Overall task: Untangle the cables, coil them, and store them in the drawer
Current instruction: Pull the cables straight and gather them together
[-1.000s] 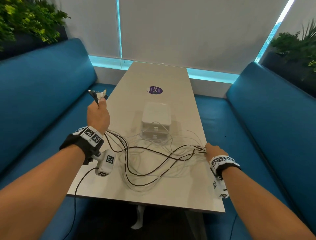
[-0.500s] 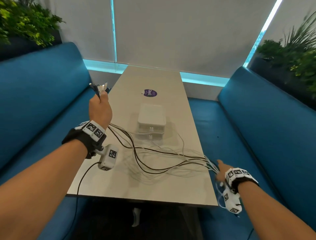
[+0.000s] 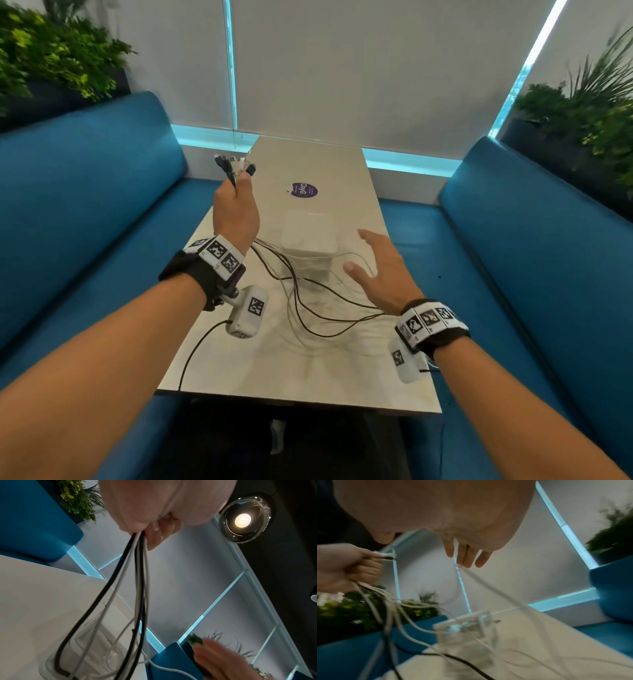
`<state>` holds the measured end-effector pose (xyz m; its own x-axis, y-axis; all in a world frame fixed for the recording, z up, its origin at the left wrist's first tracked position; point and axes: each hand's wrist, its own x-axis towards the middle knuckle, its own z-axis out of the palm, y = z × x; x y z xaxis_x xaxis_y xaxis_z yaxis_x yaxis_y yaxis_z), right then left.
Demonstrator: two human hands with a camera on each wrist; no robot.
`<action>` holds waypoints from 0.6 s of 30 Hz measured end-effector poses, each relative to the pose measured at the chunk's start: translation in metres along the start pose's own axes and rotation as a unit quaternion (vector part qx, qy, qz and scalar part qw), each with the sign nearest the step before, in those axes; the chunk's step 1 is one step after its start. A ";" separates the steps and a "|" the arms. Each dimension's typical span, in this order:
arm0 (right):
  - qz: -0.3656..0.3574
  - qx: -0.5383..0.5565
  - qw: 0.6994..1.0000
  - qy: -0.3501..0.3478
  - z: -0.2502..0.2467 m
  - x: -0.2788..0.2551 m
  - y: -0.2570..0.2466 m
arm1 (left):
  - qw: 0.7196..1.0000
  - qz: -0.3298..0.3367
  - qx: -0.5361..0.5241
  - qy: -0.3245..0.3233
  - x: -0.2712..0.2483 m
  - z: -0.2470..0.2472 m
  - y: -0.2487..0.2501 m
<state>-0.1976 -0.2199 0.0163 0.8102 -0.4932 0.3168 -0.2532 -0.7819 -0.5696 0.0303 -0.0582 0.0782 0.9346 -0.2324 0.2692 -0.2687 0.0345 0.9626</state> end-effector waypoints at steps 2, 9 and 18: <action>-0.027 0.030 0.999 -0.034 0.009 0.012 -0.042 | 1.000 0.000 -0.023 -0.017 -0.006 0.004 0.002; -0.061 0.116 0.979 -0.154 0.051 0.043 -0.142 | 0.998 0.019 -0.038 -0.054 -0.015 0.002 0.019; -0.040 0.027 0.992 -0.112 0.073 0.044 -0.108 | 0.990 -0.024 -0.141 -0.017 0.010 -0.023 0.035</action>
<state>-0.0960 -0.1289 0.0365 0.9255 -0.3287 0.1883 -0.1600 -0.7897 -0.5922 0.0358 -0.0374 0.1149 0.9347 -0.2737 0.2267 -0.1443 0.2906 0.9459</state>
